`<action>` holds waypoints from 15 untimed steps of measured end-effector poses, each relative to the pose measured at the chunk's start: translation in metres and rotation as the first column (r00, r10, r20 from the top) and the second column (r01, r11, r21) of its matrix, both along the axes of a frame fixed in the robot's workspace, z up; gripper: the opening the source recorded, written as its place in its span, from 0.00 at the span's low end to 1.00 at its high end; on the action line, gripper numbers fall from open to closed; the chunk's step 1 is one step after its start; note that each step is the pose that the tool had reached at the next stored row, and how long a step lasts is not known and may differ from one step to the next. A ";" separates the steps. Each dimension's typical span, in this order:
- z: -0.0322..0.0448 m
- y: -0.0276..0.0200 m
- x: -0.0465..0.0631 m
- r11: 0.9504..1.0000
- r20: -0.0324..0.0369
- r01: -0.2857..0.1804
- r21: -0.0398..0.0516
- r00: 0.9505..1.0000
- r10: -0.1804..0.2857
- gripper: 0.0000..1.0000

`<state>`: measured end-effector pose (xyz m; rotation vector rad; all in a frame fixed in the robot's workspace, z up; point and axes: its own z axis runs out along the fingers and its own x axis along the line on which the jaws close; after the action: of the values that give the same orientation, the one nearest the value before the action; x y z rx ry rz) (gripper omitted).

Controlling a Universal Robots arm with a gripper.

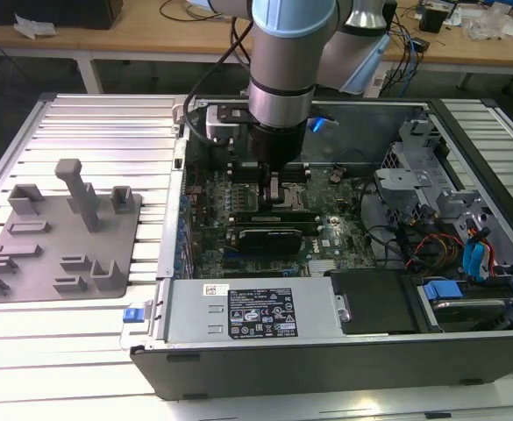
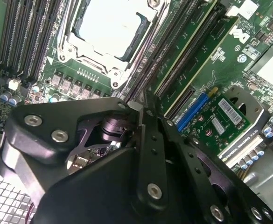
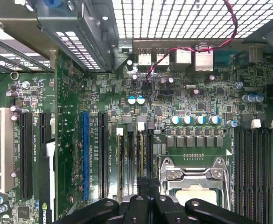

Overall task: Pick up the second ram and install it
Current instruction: 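Press down the second ram until it locks into place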

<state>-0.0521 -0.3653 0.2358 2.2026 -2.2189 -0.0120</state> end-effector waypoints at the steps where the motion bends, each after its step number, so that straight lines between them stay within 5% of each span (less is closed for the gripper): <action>1: 0.0000 -0.0004 -0.001 1.000 0.000 0.000 0.000 1.000 0.000 0.08; 13: -0.0070 -0.0006 -0.003 1.000 0.001 0.000 0.000 1.000 0.000 0.08; 15: 0.0004 -0.0005 -0.003 1.000 0.001 0.000 0.000 1.000 0.000 0.08</action>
<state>-0.0553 -0.3658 0.2362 2.2031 -2.2193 -0.0112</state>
